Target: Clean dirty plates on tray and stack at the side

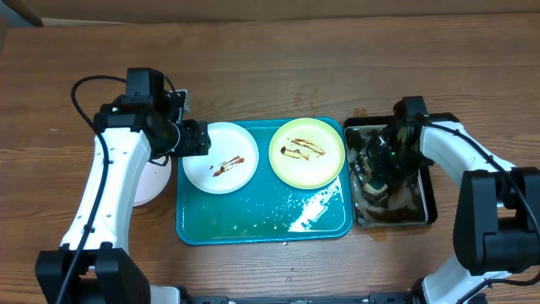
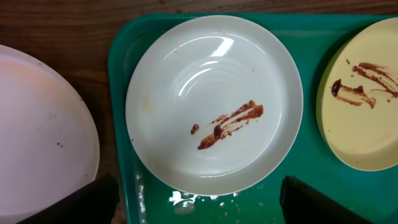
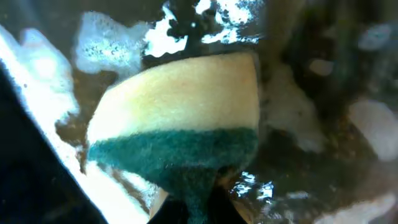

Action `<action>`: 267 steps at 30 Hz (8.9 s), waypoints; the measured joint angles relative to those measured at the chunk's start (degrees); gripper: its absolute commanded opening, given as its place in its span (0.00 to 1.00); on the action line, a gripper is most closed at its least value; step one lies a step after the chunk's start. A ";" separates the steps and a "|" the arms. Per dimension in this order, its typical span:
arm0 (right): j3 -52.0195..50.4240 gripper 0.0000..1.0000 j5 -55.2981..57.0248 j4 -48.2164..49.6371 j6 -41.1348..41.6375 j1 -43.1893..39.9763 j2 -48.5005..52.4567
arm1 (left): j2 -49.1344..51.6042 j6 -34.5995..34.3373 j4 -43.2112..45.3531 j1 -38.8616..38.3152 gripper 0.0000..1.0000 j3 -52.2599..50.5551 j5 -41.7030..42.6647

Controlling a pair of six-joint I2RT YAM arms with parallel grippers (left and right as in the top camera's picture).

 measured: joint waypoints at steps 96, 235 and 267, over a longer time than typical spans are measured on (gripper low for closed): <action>9.51 0.04 3.23 -14.78 8.44 2.54 0.37 | 21.07 3.52 -6.49 0.00 0.04 0.00 -1.53; 20.06 0.04 12.76 -16.59 17.84 6.43 -3.50 | -2.16 -3.28 -7.08 -1.86 0.04 -1.68 -9.73; 17.35 0.04 -5.16 1.31 7.45 34.21 -3.41 | -3.82 -8.33 -7.45 -4.24 0.43 -7.43 -10.71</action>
